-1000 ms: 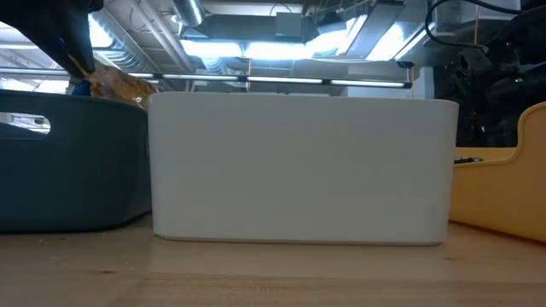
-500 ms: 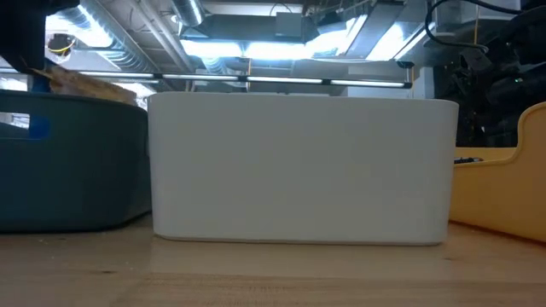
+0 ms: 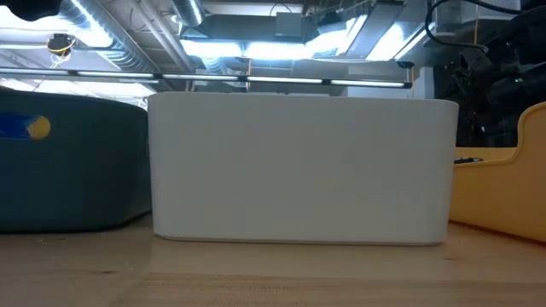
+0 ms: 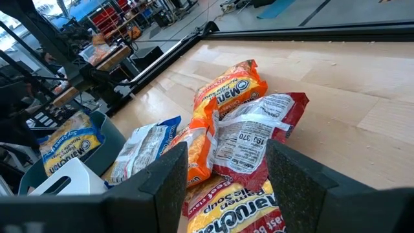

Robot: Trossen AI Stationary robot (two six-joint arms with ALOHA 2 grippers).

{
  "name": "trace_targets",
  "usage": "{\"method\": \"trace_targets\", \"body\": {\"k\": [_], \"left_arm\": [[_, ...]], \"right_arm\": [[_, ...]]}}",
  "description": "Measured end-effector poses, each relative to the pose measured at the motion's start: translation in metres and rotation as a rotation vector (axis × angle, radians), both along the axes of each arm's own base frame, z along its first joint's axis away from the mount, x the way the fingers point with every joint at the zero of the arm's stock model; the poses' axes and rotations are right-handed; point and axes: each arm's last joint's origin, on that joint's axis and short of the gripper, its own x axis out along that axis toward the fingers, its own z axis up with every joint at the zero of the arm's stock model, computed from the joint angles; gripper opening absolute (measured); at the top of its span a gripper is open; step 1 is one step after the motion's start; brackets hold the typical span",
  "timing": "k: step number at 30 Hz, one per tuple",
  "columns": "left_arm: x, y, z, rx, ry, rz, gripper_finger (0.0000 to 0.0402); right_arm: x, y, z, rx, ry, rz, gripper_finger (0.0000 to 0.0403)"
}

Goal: Sort Maruchan noodles
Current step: Put the right blue noodle pack into the blue bin

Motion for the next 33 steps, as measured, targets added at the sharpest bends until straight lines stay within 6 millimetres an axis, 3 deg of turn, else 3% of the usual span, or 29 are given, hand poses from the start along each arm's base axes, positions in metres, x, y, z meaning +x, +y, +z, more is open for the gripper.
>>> {"method": "trace_targets", "body": {"k": [11, 17, 25, 33], "left_arm": [[0.004, 0.005, 0.001, -0.044, 0.051, -0.14, 0.0032], [0.014, 0.018, 0.01, -0.032, 0.013, -0.185, 0.002], [0.013, 0.038, 0.012, 0.061, 0.129, -0.232, 0.0002], [0.02, 0.044, 0.01, 0.118, 0.102, -0.293, 0.0001]], "right_arm": [[0.0, 0.0, 0.0, 0.002, -0.002, -0.009, 0.0195], [0.0, 0.0, 0.0, -0.001, -0.001, -0.009, 0.0195], [0.0, 0.0, 0.0, -0.002, -0.002, -0.015, 0.0195], [0.0, 0.0, 0.0, -0.001, -0.002, -0.016, 0.0195]]}}
